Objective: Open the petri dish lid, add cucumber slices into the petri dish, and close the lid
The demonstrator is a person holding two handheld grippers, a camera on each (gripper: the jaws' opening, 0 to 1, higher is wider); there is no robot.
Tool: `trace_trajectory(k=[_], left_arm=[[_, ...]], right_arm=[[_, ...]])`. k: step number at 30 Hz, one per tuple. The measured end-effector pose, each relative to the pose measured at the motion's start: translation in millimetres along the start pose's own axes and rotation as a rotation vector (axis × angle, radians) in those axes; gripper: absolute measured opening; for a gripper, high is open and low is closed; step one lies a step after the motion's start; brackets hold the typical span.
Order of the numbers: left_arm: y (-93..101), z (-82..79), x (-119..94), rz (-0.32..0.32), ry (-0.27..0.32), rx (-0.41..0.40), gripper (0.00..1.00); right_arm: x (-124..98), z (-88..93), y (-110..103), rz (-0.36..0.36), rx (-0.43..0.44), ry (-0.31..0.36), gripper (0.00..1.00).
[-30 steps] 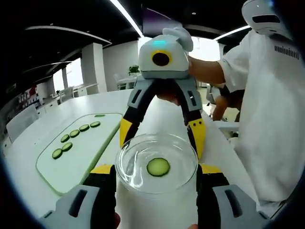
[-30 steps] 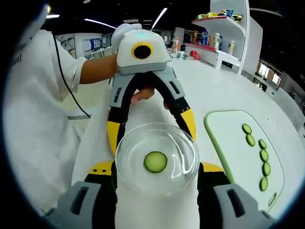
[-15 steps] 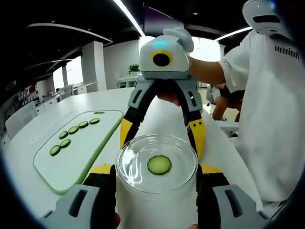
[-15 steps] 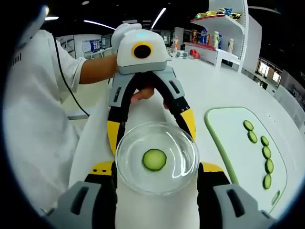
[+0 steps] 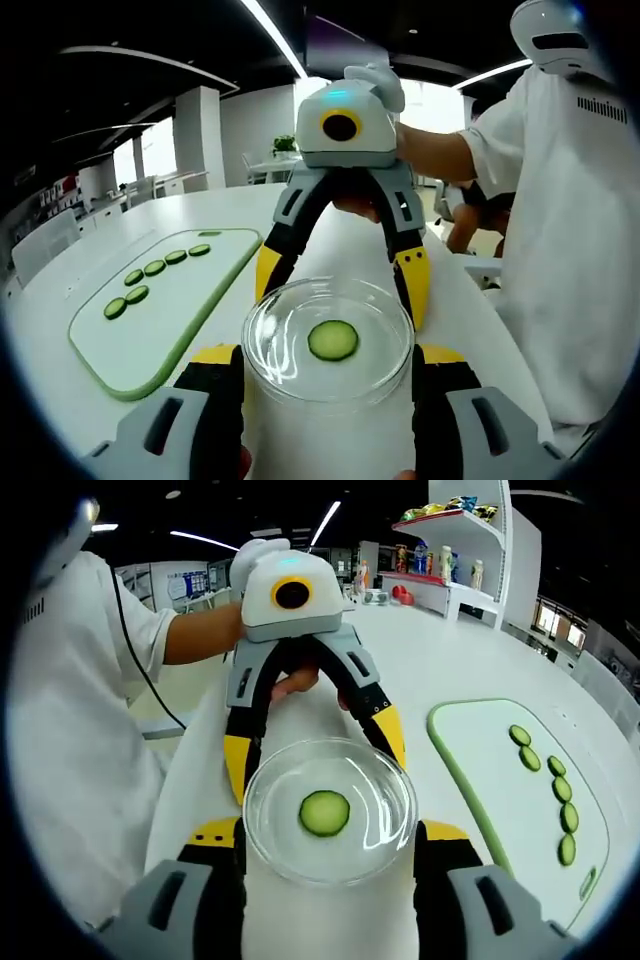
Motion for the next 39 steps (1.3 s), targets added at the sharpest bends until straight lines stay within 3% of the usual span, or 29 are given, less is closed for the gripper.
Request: trace_trajectory(k=[10, 17, 23, 25, 30, 34, 36, 39], left_arm=[[1.5, 2.7, -12, -0.029, 0.044, -0.032, 0.69], [3.2, -0.5, -22, -0.057, 0.089, -0.053, 0.7], [2.3, -6.3, -32, -0.103, 0.143, -0.075, 0.7], [1.4, -9.2, -35, -0.122, 0.159, -0.083, 0.7], [-1.7, -22.8, -42, -0.192, 0.219, -0.103, 0.71], [-3.5, -24.3, -45, -0.286, 0.185, -0.053, 0.71], [-0.9, -24.5, -46, -0.332, 0.17, -0.037, 0.72], [-0.3, -29.4, -51, -0.416, 0.224, -0.059, 0.72]], right_arm=[[-11, 10.9, 3, 0.031, 0.075, 0.079, 0.7], [-21, 8.0, -3, 0.051, 0.092, 0.156, 0.7], [-32, -1.3, -1, 0.146, 0.087, 0.251, 0.69], [-34, -1.4, -1, 0.187, 0.062, 0.243, 0.69], [-34, -0.4, -5, 0.242, 0.05, 0.254, 0.69], [-38, 0.4, -3, 0.311, 0.056, 0.274, 0.69], [-46, 0.0, 1, 0.363, 0.098, 0.32, 0.69], [-59, -1.4, 6, 0.423, 0.157, 0.384, 0.69]])
Point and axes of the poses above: the point that each gripper's makers call its tool centre point, and the gripper's own axes: x roughly forward along the fingers, y roughly to its right, z roughly out of its underside, the point moved 8 cm from there along -x, roughly backward along the fingers, and after that the axes turned 4 degrees about -y, right-handed, at the moved point
